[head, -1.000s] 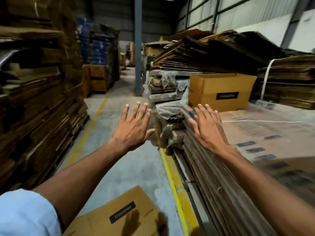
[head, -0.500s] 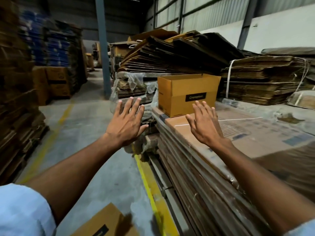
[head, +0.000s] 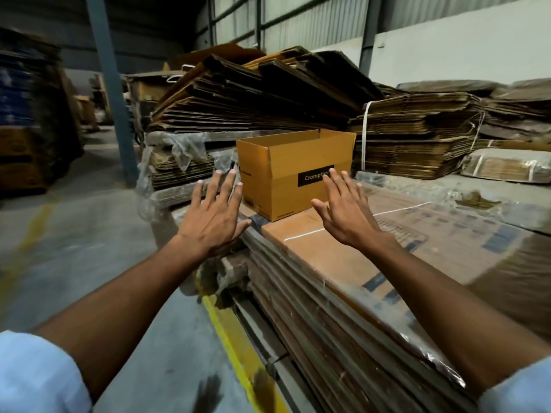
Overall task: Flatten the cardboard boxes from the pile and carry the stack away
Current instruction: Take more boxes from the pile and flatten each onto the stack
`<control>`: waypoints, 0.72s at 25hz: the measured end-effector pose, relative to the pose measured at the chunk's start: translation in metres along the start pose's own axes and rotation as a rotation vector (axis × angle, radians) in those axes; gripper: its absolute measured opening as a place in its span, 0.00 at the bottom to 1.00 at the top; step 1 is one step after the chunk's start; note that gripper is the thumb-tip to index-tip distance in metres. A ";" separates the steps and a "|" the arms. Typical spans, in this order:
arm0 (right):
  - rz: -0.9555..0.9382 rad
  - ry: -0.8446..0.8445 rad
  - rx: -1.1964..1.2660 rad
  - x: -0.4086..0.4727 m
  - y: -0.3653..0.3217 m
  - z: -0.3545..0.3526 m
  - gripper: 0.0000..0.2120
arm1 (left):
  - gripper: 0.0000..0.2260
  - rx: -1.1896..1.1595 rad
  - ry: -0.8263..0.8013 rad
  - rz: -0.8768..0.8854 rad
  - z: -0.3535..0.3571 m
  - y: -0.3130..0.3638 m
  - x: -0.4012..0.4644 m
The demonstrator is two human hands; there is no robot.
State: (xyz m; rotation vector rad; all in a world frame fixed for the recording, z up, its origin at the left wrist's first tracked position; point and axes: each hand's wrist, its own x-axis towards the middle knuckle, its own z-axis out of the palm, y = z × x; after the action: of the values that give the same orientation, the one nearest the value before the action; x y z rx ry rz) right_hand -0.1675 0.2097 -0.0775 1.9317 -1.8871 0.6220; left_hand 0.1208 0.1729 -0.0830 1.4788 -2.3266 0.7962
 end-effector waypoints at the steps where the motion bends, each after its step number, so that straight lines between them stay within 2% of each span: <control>1: 0.005 -0.003 0.003 0.012 0.000 0.008 0.31 | 0.38 -0.010 0.006 0.001 0.008 -0.005 0.012; 10: -0.023 -0.013 0.012 0.129 0.018 0.093 0.30 | 0.36 -0.029 -0.011 0.002 0.096 -0.037 0.115; 18: -0.055 -0.087 0.049 0.277 0.073 0.194 0.30 | 0.37 -0.062 -0.056 -0.028 0.177 -0.029 0.278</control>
State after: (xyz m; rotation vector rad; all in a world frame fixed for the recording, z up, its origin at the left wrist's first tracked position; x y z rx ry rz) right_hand -0.2280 -0.1306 -0.0903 2.0656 -1.8796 0.5817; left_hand 0.0352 -0.1468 -0.0797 1.5225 -2.3425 0.6771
